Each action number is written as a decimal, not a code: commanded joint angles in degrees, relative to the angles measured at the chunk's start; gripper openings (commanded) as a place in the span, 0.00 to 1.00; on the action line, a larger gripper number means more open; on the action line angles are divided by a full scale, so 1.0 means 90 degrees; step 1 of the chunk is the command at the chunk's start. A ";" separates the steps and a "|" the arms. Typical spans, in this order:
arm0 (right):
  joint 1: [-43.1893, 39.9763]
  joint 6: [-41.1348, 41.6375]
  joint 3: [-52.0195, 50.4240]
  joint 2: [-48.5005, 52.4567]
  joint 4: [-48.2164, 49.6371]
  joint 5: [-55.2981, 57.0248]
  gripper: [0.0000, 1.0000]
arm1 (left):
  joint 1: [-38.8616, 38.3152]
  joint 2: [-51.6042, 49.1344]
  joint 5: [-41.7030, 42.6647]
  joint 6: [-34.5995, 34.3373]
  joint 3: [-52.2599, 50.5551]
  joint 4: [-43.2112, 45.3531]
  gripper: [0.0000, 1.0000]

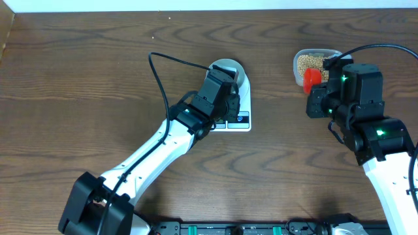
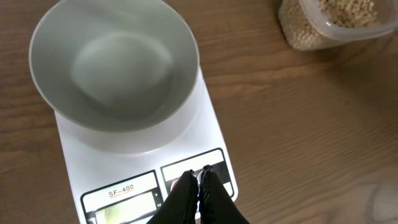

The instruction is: Scoop item into bowl and weigh 50g on scale

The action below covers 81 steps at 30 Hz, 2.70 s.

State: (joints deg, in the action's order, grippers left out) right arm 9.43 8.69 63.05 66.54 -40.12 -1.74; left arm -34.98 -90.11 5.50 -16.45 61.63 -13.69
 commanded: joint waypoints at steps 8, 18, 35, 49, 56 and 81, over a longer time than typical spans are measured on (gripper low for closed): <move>-0.0044 0.0051 0.0117 0.0002 0.0022 -0.0034 0.01 | 0.0015 -0.0340 0.0007 0.0153 -0.0175 -0.0087 0.07; -0.0044 0.0051 0.0117 0.0002 -0.0046 -0.0034 0.01 | -0.0078 -0.1222 0.0012 0.0308 -0.0175 -0.0063 0.07; -0.0044 0.0051 0.0117 0.0002 -0.0143 -0.0036 0.01 | -0.0301 -0.1642 -0.0525 0.0466 -0.0175 0.0017 0.07; -0.0044 0.0053 0.0117 0.0002 -0.0185 -0.0039 0.01 | -0.0301 -0.2013 -0.0520 0.0459 -0.0175 0.0253 0.07; -0.0044 0.0053 0.0117 0.0002 -0.0187 -0.0036 0.01 | -0.0301 -0.2140 -0.0525 0.0381 -0.0175 0.0240 0.07; -0.0044 0.0053 0.0117 0.0002 -0.0236 -0.0039 0.01 | -0.0304 -0.2312 -0.0850 -0.0204 -0.0175 0.0197 0.07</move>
State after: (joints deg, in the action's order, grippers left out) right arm 9.43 8.69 63.05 66.59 -42.22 -1.74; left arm -38.11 -106.89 0.01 -18.02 61.17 -11.27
